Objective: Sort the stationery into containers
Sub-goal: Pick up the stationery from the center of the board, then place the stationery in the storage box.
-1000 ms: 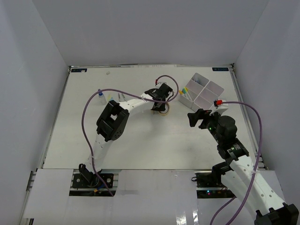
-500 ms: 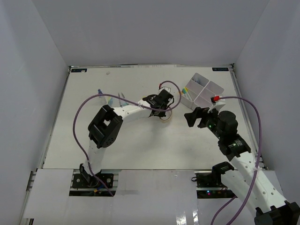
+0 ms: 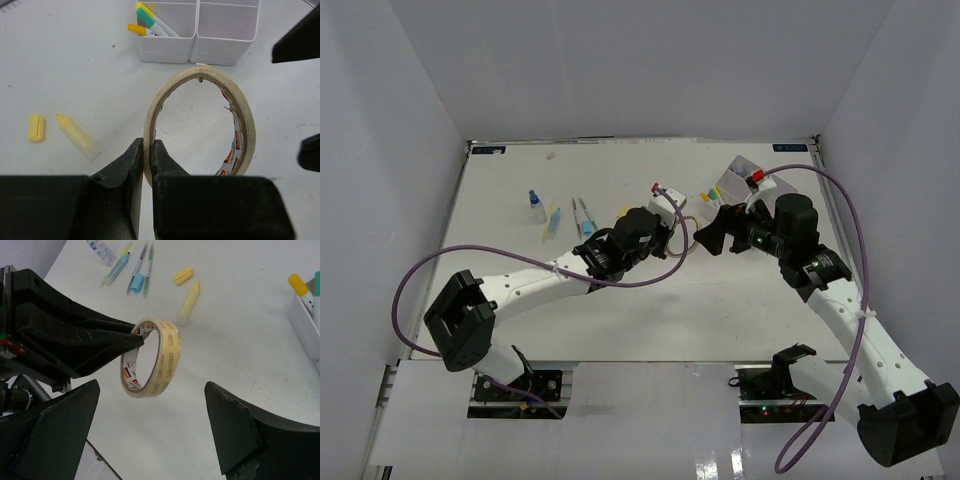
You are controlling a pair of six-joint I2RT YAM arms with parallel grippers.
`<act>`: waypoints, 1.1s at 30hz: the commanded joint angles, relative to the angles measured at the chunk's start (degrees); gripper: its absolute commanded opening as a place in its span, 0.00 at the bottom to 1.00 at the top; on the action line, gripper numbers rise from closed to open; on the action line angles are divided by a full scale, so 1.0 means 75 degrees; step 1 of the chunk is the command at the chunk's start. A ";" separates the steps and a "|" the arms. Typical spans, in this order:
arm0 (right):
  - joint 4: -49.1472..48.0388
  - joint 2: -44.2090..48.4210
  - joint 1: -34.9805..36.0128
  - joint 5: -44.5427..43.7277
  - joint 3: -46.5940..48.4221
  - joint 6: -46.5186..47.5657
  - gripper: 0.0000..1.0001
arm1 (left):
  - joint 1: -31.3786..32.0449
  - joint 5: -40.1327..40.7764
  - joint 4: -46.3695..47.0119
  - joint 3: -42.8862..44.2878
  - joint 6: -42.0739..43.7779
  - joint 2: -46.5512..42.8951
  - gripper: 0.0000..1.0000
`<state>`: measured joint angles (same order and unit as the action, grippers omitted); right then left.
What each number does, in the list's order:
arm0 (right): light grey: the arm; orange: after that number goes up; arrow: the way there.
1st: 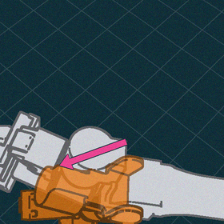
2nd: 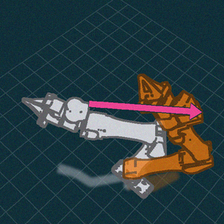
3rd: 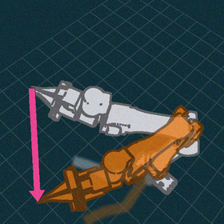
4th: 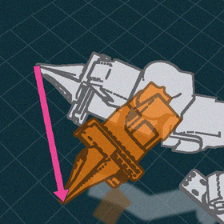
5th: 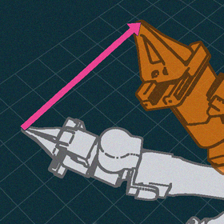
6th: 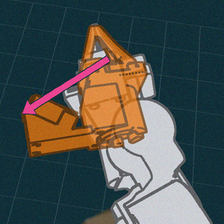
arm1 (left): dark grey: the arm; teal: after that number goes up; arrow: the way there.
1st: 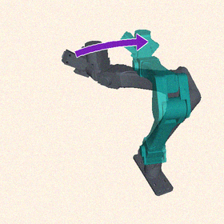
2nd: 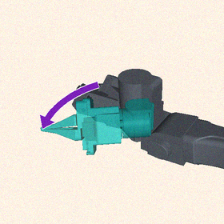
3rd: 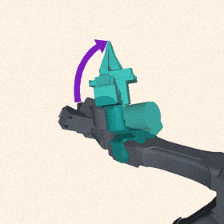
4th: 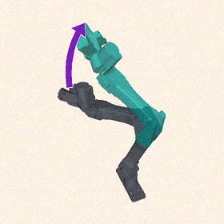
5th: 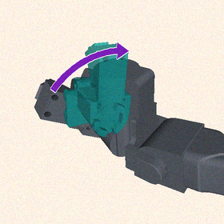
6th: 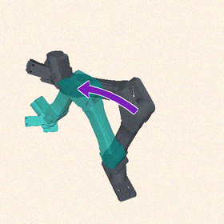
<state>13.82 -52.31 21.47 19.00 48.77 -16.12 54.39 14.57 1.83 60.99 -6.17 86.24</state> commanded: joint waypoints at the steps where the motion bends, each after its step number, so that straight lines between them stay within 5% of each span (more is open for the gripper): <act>1: 0.0126 -0.0394 -0.0016 0.0828 0.0527 -0.0065 0.91 | 0.0154 -0.0219 0.0916 -0.0257 0.0776 -0.0388 0.15; 11: -0.0214 -0.0970 -0.0004 0.0794 0.0552 -0.0194 0.79 | 0.0248 -0.0629 0.1901 -0.0831 0.1409 -0.0963 0.16; 14: -0.0447 -0.0982 -0.0004 0.0876 0.0517 -0.0218 0.62 | 0.0259 -0.0677 0.1936 -0.0937 0.1432 -0.0963 0.17; 18: -0.0706 -0.0841 -0.0004 0.0958 0.0458 -0.0160 0.25 | 0.0260 -0.0665 0.2030 -0.1147 0.1374 -0.0975 0.21; 21: -0.0707 -0.0876 -0.0004 0.0970 0.0493 -0.0101 0.10 | 0.0259 -0.0630 0.2054 -0.1183 0.1234 -0.0951 0.27; 24: -0.0683 -0.0877 -0.0004 0.0656 0.0516 0.0098 0.08 | 0.0248 -0.0338 0.1820 -0.0996 0.0919 -0.0893 0.49; 25: -0.0672 -0.0865 -0.0015 0.0445 0.0516 0.0307 0.08 | 0.0248 -0.0221 0.1552 -0.0903 0.0882 -0.0823 0.75; 27: -0.0683 -0.0818 -0.0016 -0.0305 0.0540 0.0601 0.08 | 0.0248 0.0072 0.1223 -0.0621 0.0614 -0.0776 0.90; 29: -0.0695 -0.0887 -0.0016 -0.1146 0.0668 0.1198 0.08 | 0.0213 0.0341 0.0638 -0.0318 0.0321 -0.0775 0.98; 33: -0.1010 -0.1308 -0.0051 -0.2773 0.0985 0.2474 0.08 | -0.0184 0.0029 -0.0661 0.0174 -0.0359 -0.1056 0.98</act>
<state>11.38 -60.29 21.58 10.68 52.12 -6.76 55.09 14.68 5.06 58.13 -3.99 81.32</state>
